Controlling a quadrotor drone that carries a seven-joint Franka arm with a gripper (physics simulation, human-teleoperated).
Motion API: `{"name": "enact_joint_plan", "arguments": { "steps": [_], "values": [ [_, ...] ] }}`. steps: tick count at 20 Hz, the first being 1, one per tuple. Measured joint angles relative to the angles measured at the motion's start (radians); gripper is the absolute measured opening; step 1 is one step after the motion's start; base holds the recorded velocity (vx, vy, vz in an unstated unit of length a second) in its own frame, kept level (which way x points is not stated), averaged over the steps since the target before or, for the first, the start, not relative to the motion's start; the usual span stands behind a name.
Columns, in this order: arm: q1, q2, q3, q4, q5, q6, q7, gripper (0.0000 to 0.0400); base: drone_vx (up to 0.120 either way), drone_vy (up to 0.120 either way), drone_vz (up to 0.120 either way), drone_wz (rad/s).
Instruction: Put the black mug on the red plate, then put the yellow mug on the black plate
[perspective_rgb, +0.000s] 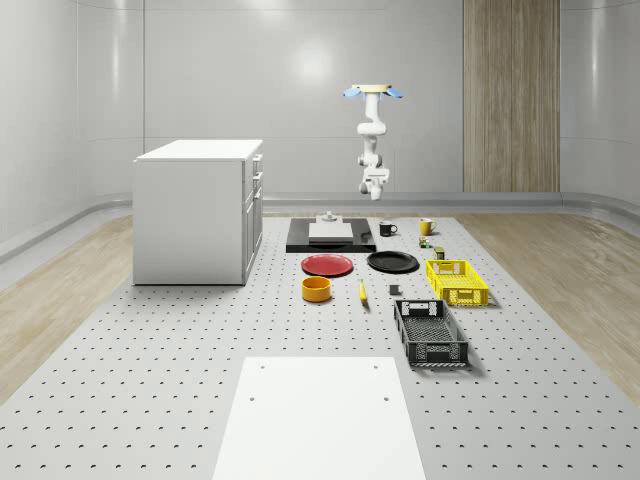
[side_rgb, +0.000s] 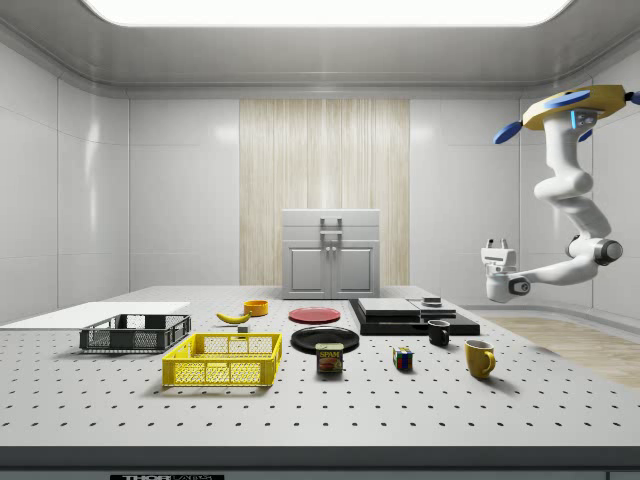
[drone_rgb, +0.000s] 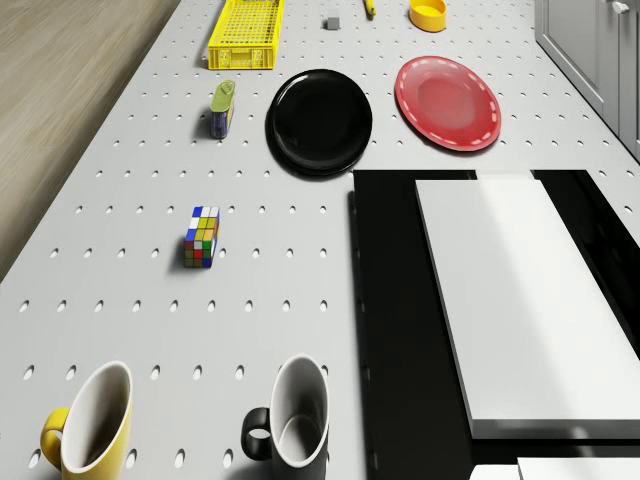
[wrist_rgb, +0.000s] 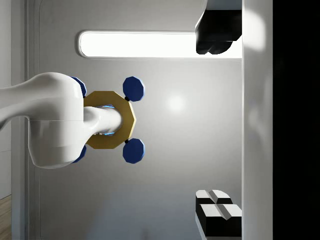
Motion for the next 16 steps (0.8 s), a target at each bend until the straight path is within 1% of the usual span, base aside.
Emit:
{"name": "enact_joint_plan", "arguments": {
  "steps": [16],
  "values": [
    [-0.002,-0.005,0.002,-0.001,-0.001,0.008,-0.001,0.0400,0.120,0.000,0.000,0.000]
  ]
}}
